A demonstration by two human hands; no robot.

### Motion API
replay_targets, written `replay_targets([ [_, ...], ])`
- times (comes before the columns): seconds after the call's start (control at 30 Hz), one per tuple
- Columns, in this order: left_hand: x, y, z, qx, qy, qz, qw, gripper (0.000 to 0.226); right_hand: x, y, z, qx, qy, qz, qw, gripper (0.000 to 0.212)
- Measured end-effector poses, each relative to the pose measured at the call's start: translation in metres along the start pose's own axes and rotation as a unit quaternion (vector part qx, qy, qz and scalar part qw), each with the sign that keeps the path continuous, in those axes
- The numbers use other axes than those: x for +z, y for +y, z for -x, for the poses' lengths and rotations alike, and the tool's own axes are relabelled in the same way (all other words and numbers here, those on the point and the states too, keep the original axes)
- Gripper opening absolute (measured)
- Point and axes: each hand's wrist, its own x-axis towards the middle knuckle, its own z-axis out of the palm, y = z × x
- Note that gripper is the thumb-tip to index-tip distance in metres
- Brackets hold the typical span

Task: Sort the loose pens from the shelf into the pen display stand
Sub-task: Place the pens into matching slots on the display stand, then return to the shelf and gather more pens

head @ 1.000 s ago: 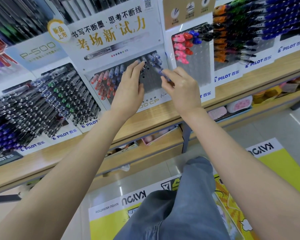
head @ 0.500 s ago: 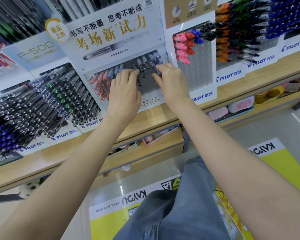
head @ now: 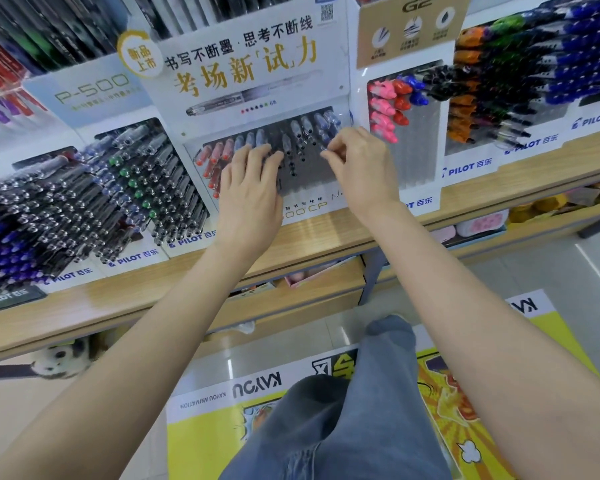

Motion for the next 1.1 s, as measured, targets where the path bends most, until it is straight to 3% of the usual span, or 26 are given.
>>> replay_targets([
  [0.3,-0.006,-0.003,-0.003,0.009,-0.011,0.004,1.0,0.039,-0.001,-0.002,-0.006,-0.039,-0.027,0.095,0.994,0.016],
  [0.53,-0.012,-0.004,-0.003,0.021,-0.077,-0.031,0.996,0.041,-0.008,0.007,-0.013,-0.117,-0.064,0.207,0.969,0.022],
  [0.67,-0.016,-0.001,-0.001,0.009,-0.06,-0.015,0.998,0.039,-0.012,0.012,-0.005,-0.189,-0.052,0.213,0.957,0.016],
  [0.8,-0.016,0.019,0.022,-0.048,-0.046,-0.039,0.997,0.032,-0.012,0.025,0.007,-0.293,-0.089,0.196,0.931,0.01],
  [0.87,-0.017,0.037,0.043,-0.097,-0.109,-0.038,0.989,0.029,-0.009,0.034,0.011,-0.334,-0.117,0.188,0.916,0.009],
  [0.97,-0.012,0.067,0.079,-0.215,-0.239,0.002,0.947,0.03,-0.003,0.047,0.015,-0.392,-0.185,0.177,0.884,0.014],
  [1.1,-0.006,0.113,0.134,-0.364,-0.287,0.046,0.885,0.033,-0.001,0.05,0.023,-0.478,-0.267,0.184,0.816,0.024],
])
